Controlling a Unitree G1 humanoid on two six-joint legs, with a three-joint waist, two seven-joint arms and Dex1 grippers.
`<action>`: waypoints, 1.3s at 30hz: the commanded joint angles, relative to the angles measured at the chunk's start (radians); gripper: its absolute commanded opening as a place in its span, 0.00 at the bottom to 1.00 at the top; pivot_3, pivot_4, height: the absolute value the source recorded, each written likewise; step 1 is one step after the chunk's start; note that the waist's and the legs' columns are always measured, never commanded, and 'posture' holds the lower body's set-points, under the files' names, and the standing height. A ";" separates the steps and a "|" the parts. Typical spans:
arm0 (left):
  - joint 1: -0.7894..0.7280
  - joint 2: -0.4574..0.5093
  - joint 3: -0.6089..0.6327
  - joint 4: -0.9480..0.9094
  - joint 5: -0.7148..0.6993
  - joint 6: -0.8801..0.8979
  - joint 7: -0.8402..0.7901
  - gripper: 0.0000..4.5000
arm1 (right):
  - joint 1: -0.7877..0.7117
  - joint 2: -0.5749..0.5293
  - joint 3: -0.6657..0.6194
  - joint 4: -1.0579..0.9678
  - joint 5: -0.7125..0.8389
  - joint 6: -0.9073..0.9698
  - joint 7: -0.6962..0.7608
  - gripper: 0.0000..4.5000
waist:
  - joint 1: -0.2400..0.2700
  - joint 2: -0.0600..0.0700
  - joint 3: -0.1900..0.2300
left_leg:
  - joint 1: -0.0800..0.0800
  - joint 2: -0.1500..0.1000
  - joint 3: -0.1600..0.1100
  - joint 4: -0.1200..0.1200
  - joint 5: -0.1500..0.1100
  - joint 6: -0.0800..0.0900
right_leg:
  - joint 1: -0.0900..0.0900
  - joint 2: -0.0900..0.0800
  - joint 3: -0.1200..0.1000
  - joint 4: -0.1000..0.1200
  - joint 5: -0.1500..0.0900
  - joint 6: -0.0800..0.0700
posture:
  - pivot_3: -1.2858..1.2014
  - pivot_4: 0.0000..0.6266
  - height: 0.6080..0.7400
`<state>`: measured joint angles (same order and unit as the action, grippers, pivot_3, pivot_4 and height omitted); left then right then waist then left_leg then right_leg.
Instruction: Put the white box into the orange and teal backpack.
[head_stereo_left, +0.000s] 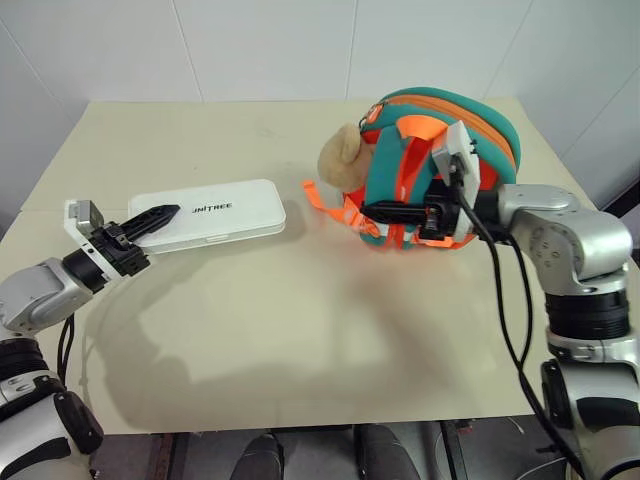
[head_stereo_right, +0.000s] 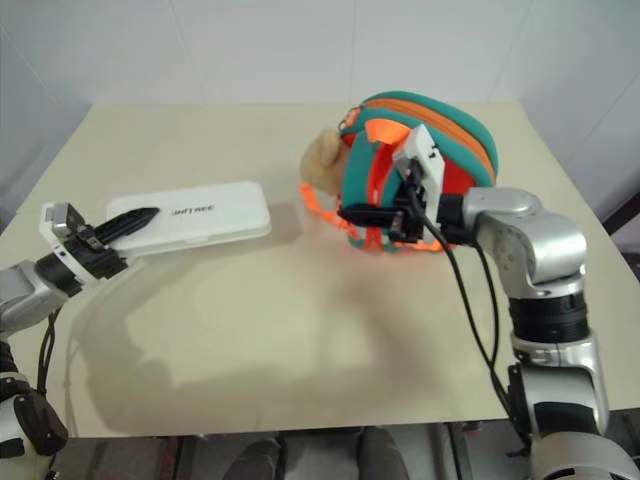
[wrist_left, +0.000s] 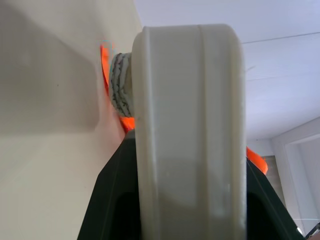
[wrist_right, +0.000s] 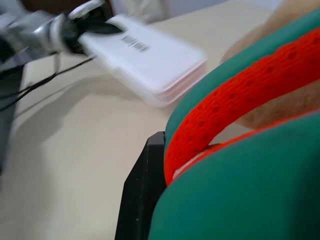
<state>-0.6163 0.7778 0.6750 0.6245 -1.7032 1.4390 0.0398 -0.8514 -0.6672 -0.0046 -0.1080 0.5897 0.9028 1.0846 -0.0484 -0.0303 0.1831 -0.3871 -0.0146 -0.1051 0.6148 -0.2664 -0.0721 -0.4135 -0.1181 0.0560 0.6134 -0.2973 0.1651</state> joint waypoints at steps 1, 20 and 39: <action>-0.026 0.051 0.002 0.022 0.005 0.022 -0.056 0.29 | 0.002 -0.062 -0.018 -0.109 0.091 0.042 0.078 0.12 | 0.000 0.000 0.000 | 0.000 0.000 0.000 0.000 0.000 0.000 | 0.000 0.000 0.000 -0.001 0.000 0.000 | 0.52 0.24 1.00; -0.215 0.141 -0.085 0.088 0.185 0.175 -0.279 0.29 | 0.155 -0.269 -0.046 -0.475 0.455 0.135 0.250 0.12 | 0.022 -0.003 0.000 | 0.000 0.001 0.003 0.001 -0.003 0.003 | 0.000 0.000 -0.001 -0.002 0.000 0.000 | 0.52 0.24 1.00; -0.043 0.144 -0.195 -0.628 0.417 -0.140 -0.861 0.44 | 0.153 -0.290 0.072 -0.349 0.288 -0.009 0.324 0.12 | 0.022 -0.004 0.000 | 0.000 0.003 0.006 0.004 -0.004 0.002 | 0.001 0.001 0.000 -0.003 0.000 -0.001 | 0.52 0.24 1.00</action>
<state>-0.6624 0.9046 0.4998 0.0662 -1.2996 1.3428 -0.7376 -0.6827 -0.9451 0.0713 -0.4538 0.8791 0.9104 1.3976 -0.0267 -0.0346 0.1833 -0.3873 -0.0118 -0.0995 0.6187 -0.2707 -0.0699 -0.4127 -0.1172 0.0556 0.6102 -0.2969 0.1644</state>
